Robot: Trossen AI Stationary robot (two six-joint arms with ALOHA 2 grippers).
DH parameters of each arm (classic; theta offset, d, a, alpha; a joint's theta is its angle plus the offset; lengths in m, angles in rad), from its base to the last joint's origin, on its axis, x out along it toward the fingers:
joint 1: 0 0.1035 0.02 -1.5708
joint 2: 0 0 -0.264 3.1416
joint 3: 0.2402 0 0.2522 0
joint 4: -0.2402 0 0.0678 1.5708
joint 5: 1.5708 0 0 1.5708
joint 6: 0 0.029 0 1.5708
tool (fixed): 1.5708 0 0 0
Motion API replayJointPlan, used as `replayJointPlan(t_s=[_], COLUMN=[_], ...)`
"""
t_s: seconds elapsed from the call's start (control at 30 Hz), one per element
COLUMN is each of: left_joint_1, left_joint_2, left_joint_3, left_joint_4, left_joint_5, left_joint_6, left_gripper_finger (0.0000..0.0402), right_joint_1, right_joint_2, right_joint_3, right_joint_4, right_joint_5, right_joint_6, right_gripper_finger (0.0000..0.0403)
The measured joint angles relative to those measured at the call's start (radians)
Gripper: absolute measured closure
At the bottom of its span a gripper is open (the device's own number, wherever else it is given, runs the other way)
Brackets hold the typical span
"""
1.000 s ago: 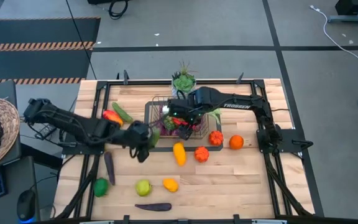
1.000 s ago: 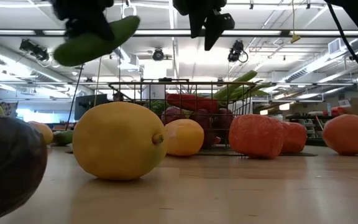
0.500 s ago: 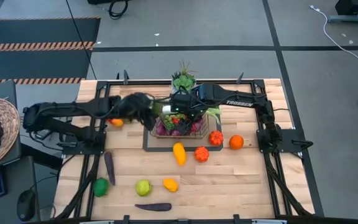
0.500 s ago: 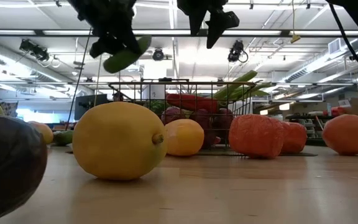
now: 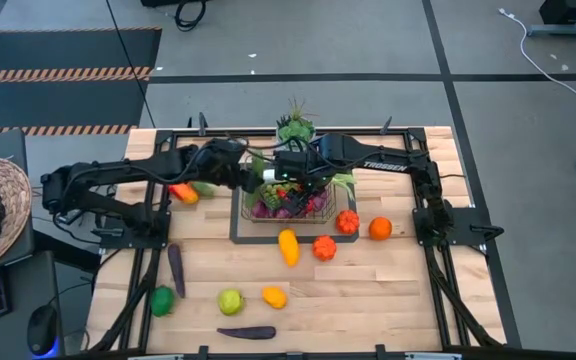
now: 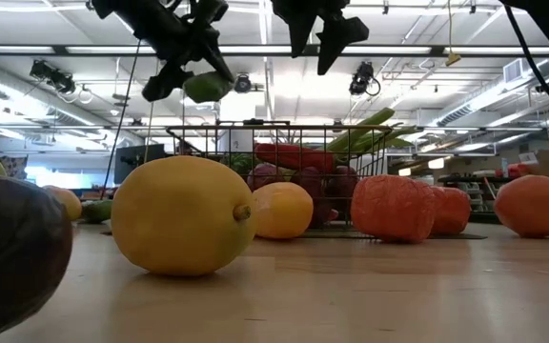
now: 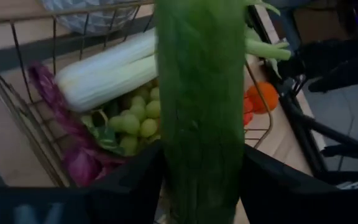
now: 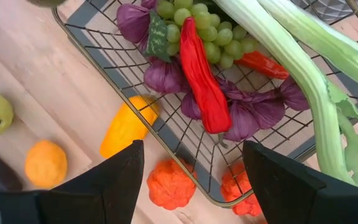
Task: Build produce basket
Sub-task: Put the bottom cucumber into the wire basket, then put the top eggplant into the wire basket
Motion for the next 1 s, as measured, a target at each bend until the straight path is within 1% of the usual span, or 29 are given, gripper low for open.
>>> replayJointPlan(t_s=[0.13, 0.27, 0.33, 0.43, 0.5, 0.57, 0.67, 0.8, 0.9, 1.0], left_joint_1=[-0.001, -0.001, -0.001, -0.001, -0.001, -0.013, -0.05, -0.11, -0.168, -0.234], left_joint_2=[0.01, 0.01, 0.01, 0.005, -0.011, -0.029, -0.052, -0.071, -0.071, -0.071], left_joint_3=[0.0, 0.0, 0.0, 0.0, 0.0, 0.001, 0.001, 0.001, 0.001, 0.001], left_joint_4=[0.02, 0.035, 0.035, 0.034, 0.011, -0.013, -0.114, -0.331, -0.47, -0.592], left_joint_5=[-0.001, -0.001, 0.005, 0.064, 0.113, 0.14, 0.118, 0.09, 0.073, 0.059], left_joint_6=[-0.062, -0.082, -0.061, -0.003, -0.001, -0.005, 0.019, 0.038, 0.007, -0.058], left_gripper_finger=[0.0182, 0.0156, 0.0145, 0.0135, 0.0132, 0.0132, 0.0136, 0.0144, 0.0147, 0.0147], right_joint_1=[0.0, 0.0, 0.0, 0.001, 0.001, 0.002, 0.004, 0.008, 0.011, 0.015], right_joint_2=[0.0, 0.0, 0.0, 0.0, 0.0, 0.0, 0.0, 0.001, 0.001, 0.001], right_joint_3=[0.0, 0.0, 0.0, 0.0, 0.0, 0.0, 0.0, 0.0, 0.0, 0.0], right_joint_4=[0.001, 0.001, 0.001, 0.001, 0.002, 0.002, 0.01, 0.021, 0.027, 0.036], right_joint_5=[0.0, 0.0, 0.0, 0.0, 0.0, 0.0, 0.0, 0.0, 0.0, 0.0], right_joint_6=[-0.005, -0.016, -0.026, -0.035, -0.049, -0.058, -0.08, -0.114, -0.133, -0.148], right_gripper_finger=[0.0127, 0.0127, 0.0127, 0.0127, 0.0127, 0.0127, 0.0127, 0.0127, 0.0127, 0.0127])
